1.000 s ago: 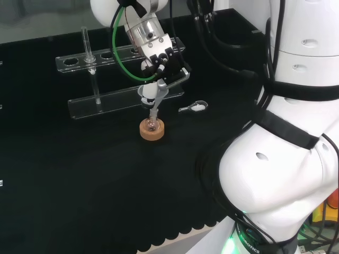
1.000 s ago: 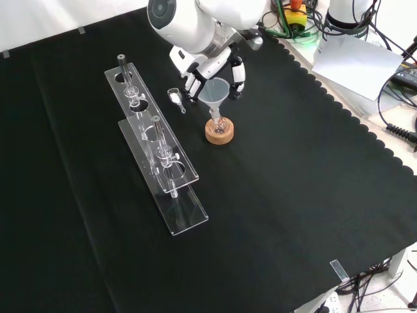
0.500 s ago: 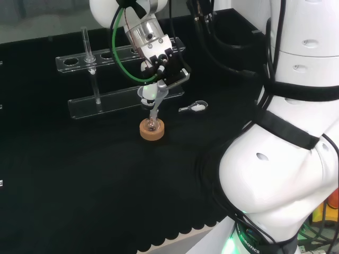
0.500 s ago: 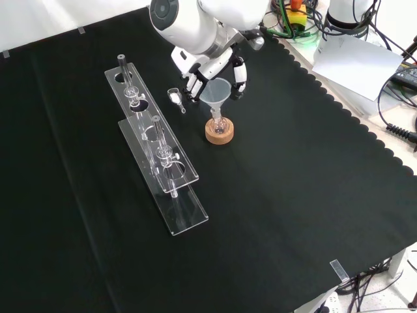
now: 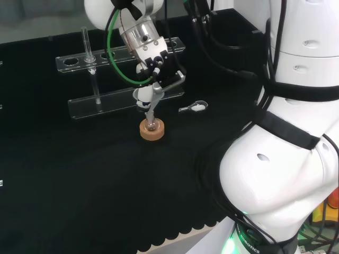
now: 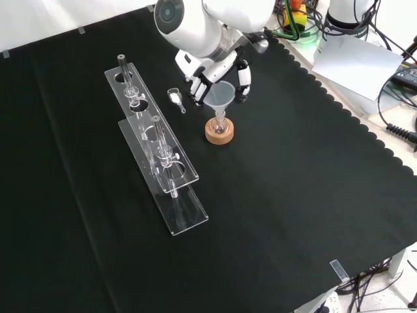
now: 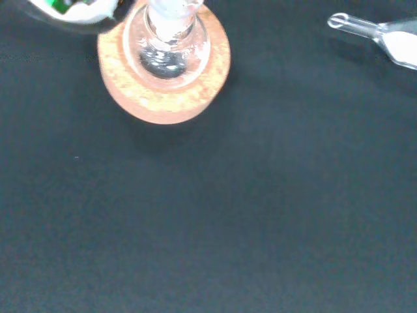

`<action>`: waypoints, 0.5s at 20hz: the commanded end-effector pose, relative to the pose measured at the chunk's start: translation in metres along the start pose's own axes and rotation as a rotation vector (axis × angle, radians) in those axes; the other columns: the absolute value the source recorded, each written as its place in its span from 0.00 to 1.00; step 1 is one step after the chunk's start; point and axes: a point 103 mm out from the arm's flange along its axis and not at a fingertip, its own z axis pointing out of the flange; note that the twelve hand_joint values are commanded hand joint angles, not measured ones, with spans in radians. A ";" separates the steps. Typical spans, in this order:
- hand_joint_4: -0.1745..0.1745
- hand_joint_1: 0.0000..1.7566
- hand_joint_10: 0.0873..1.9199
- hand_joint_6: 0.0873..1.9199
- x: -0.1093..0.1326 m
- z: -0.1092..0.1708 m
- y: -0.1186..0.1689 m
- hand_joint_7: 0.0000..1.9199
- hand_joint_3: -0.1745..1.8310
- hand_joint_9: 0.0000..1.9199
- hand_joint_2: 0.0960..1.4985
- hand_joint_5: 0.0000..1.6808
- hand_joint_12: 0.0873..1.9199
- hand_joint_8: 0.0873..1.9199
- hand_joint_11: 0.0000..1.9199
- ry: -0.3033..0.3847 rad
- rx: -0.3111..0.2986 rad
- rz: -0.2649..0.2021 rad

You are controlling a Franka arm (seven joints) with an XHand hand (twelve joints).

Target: Place the funnel on the round-bottom flask.

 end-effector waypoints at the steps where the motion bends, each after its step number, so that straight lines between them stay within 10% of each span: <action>1: 0.51 0.49 0.21 0.36 0.016 -0.004 -0.001 0.27 0.43 0.45 0.44 0.39 0.67 0.32 0.28 0.012 0.003 -0.009; 10: 0.51 0.49 0.21 0.36 0.013 -0.004 0.000 0.27 0.43 0.45 0.44 0.39 0.67 0.32 0.28 0.009 0.005 -0.002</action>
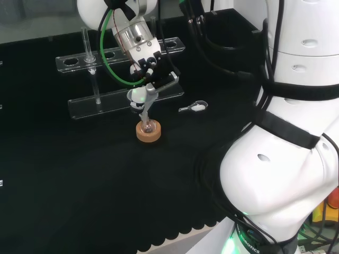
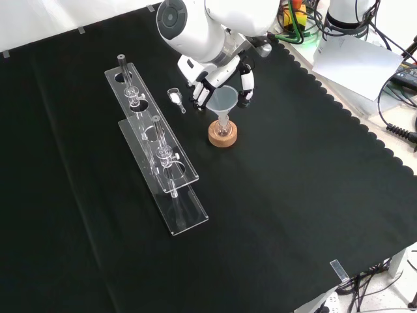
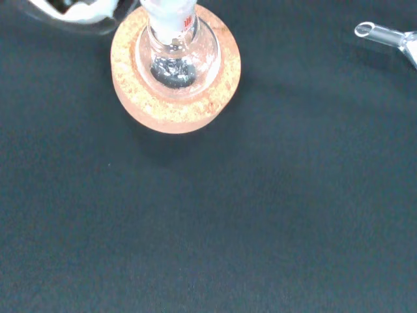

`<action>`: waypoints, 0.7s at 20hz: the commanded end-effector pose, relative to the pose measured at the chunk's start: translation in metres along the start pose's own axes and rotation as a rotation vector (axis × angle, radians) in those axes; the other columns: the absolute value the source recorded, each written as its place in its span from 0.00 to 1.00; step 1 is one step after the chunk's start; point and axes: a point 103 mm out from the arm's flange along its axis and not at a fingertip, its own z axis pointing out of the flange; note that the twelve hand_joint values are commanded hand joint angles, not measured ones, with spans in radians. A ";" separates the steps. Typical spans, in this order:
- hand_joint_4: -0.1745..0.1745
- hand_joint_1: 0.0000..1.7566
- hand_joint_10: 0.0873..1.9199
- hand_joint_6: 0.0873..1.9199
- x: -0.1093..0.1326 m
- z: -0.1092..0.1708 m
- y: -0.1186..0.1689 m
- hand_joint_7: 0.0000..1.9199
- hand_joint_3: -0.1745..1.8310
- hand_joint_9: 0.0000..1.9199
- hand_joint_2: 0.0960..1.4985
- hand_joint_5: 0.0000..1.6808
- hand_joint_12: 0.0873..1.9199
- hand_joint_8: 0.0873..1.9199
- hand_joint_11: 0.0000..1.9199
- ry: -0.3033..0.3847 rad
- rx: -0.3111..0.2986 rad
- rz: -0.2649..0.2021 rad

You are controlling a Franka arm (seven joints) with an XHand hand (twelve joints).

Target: Place the funnel on the round-bottom flask.

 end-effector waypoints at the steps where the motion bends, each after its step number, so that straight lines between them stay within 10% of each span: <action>1: 0.51 0.49 0.21 0.36 -0.001 0.000 0.000 0.27 0.43 0.45 0.44 0.39 0.67 0.32 0.28 0.006 0.003 0.005; 14: 0.51 0.49 0.21 0.36 -0.006 0.002 0.000 0.27 0.43 0.45 0.44 0.39 0.67 0.32 0.28 0.011 0.007 0.009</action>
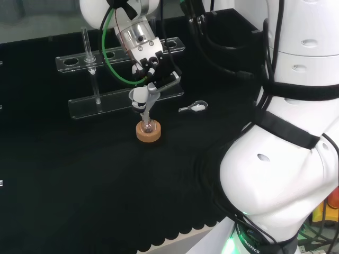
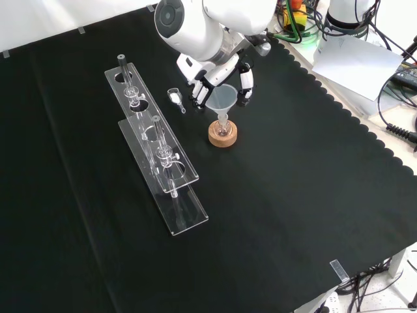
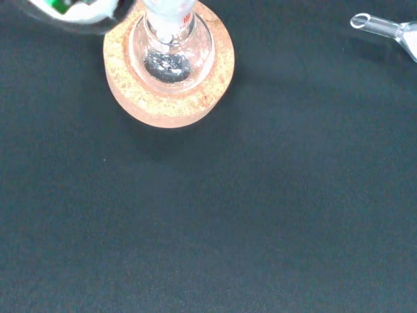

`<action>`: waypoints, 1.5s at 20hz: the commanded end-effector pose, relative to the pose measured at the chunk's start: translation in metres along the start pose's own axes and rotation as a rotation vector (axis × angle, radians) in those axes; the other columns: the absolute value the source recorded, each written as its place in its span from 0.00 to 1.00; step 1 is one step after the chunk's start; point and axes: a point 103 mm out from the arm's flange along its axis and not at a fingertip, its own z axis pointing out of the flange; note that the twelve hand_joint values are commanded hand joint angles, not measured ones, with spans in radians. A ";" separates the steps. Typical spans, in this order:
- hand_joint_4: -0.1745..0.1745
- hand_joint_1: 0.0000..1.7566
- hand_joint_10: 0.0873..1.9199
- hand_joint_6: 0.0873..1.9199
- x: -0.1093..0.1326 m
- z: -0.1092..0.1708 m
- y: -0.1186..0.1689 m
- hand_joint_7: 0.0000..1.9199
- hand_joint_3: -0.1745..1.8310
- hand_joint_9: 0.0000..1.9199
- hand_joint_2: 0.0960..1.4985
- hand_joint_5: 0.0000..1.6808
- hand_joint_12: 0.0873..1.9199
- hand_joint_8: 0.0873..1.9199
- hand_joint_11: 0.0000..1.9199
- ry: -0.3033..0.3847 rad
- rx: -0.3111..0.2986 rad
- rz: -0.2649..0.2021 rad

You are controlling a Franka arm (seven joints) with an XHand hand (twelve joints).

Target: Place the funnel on the round-bottom flask.

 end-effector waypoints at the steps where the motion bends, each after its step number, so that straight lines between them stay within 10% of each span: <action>1: 0.51 0.49 0.21 0.36 -0.001 0.001 0.000 0.27 0.43 0.45 0.44 0.39 0.67 0.32 0.28 -0.001 0.000 0.001; 15: 0.49 0.49 0.22 0.35 -0.005 0.007 0.001 0.25 0.43 0.43 0.43 0.36 0.68 0.32 0.27 0.009 0.002 -0.002; 24: 0.38 0.42 0.32 0.02 -0.004 0.005 0.000 0.04 0.40 0.22 0.39 0.14 0.74 0.34 0.15 0.006 0.045 -0.004; 30: 0.39 0.40 0.33 0.00 -0.006 0.006 -0.005 0.00 0.38 0.17 0.38 0.12 0.75 0.29 0.12 0.010 0.065 -0.012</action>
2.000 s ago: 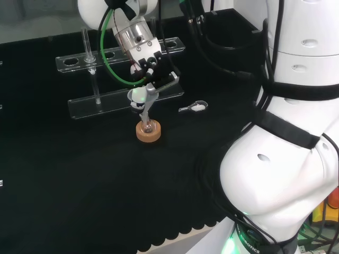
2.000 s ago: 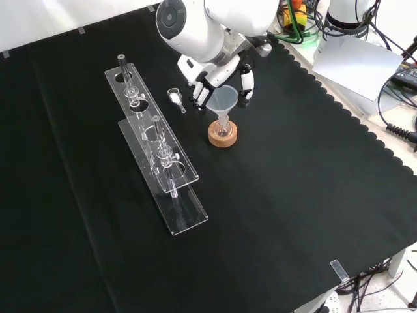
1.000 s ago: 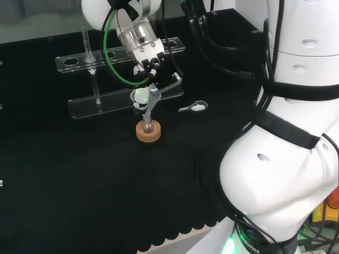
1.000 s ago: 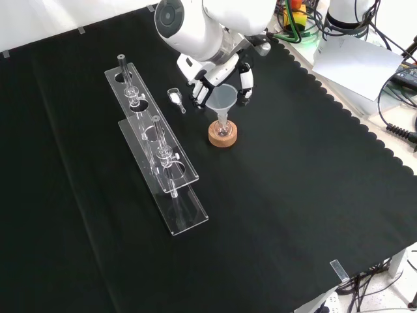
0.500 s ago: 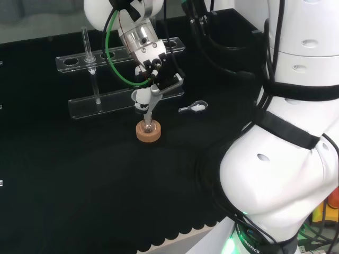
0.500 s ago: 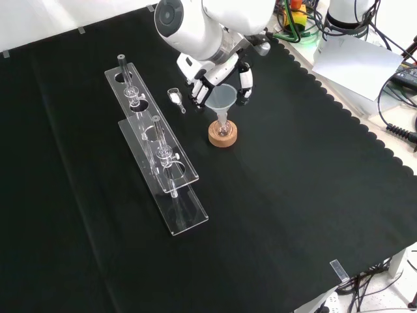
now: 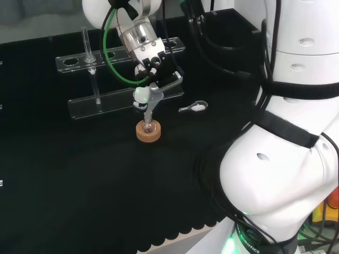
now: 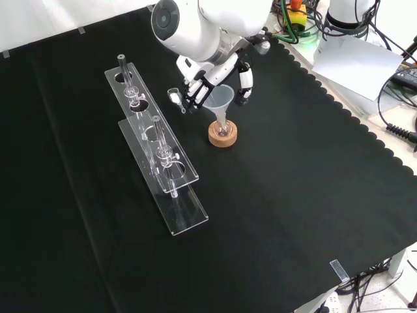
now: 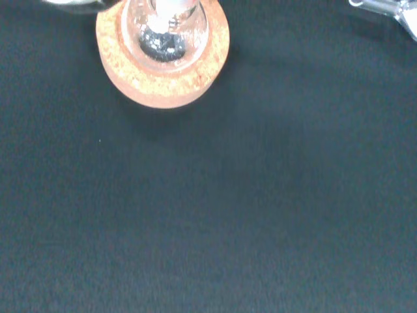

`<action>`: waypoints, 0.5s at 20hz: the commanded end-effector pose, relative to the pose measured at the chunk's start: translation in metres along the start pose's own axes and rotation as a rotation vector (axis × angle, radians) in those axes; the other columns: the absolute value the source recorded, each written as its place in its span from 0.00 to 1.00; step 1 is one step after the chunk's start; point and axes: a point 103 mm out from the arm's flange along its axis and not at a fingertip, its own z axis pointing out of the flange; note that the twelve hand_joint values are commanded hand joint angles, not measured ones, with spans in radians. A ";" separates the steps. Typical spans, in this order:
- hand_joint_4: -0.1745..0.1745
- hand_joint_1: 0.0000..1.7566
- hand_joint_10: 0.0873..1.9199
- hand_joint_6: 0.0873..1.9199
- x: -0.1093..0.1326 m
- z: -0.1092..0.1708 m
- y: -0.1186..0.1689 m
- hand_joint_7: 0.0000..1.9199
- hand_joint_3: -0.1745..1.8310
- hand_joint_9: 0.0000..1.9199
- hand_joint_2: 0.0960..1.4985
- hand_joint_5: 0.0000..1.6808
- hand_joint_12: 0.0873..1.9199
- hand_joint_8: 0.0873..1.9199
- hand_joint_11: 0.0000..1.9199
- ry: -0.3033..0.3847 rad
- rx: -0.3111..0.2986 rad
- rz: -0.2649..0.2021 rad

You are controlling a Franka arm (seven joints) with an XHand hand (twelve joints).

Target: Place the funnel on the round-bottom flask.

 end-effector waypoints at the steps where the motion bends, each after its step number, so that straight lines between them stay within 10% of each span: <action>1: 0.39 0.40 0.34 0.00 -0.002 0.001 -0.005 0.00 0.38 0.16 0.38 0.11 0.75 0.28 0.11 0.006 0.012 -0.009; 10: 0.41 0.31 0.36 0.00 -0.012 -0.012 -0.032 0.00 0.30 0.04 0.40 0.09 0.77 0.12 0.08 0.024 -0.133 -0.009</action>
